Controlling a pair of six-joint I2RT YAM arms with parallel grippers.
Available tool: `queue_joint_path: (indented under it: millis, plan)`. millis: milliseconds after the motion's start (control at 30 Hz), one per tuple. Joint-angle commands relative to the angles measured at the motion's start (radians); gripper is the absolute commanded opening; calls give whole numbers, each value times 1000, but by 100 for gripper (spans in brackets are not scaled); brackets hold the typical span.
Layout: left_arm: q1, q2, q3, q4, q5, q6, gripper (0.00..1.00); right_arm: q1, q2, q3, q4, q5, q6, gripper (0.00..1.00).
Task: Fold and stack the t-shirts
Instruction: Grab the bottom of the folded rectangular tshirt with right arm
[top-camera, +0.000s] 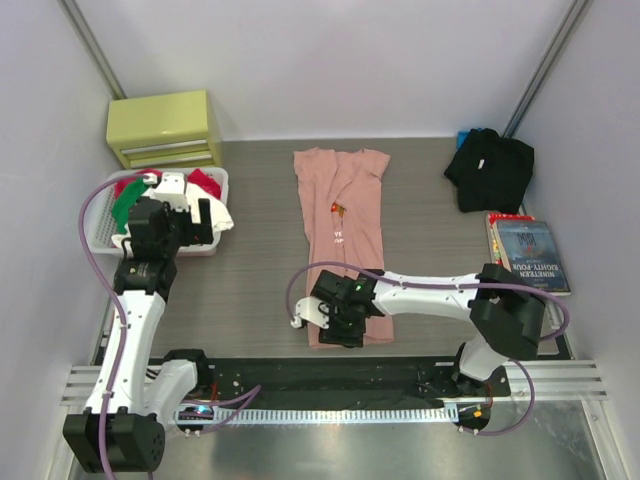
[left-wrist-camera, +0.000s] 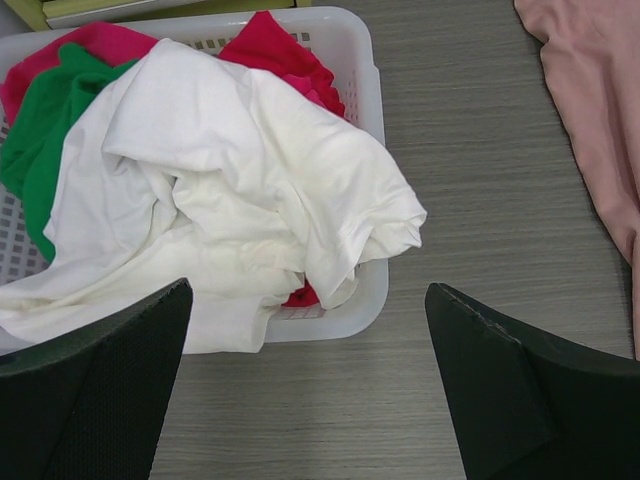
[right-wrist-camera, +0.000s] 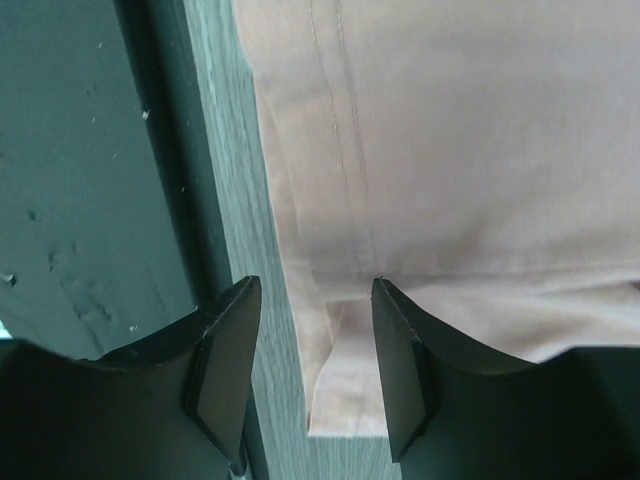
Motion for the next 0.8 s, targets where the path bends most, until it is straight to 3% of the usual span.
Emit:
queue_joint_path:
  millis: [0, 267, 500, 600, 633, 767]
  plan:
    - [10, -6, 22, 39, 13, 16, 100, 13, 35, 6, 89, 12, -5, 55]
    - [13, -5, 14, 40, 19, 24, 100, 19, 50, -38, 130, -7, 4, 63]
    - [14, -11, 20, 36, 16, 24, 100, 19, 87, -67, 179, -14, 9, 58]
    - [16, -8, 26, 33, 12, 24, 100, 19, 99, -69, 184, -24, 13, 48]
    - [18, -8, 28, 34, 12, 26, 100, 19, 101, -67, 183, -22, 13, 37]
    - [21, -3, 34, 31, 16, 24, 100, 19, 99, -73, 183, -18, 10, 8]
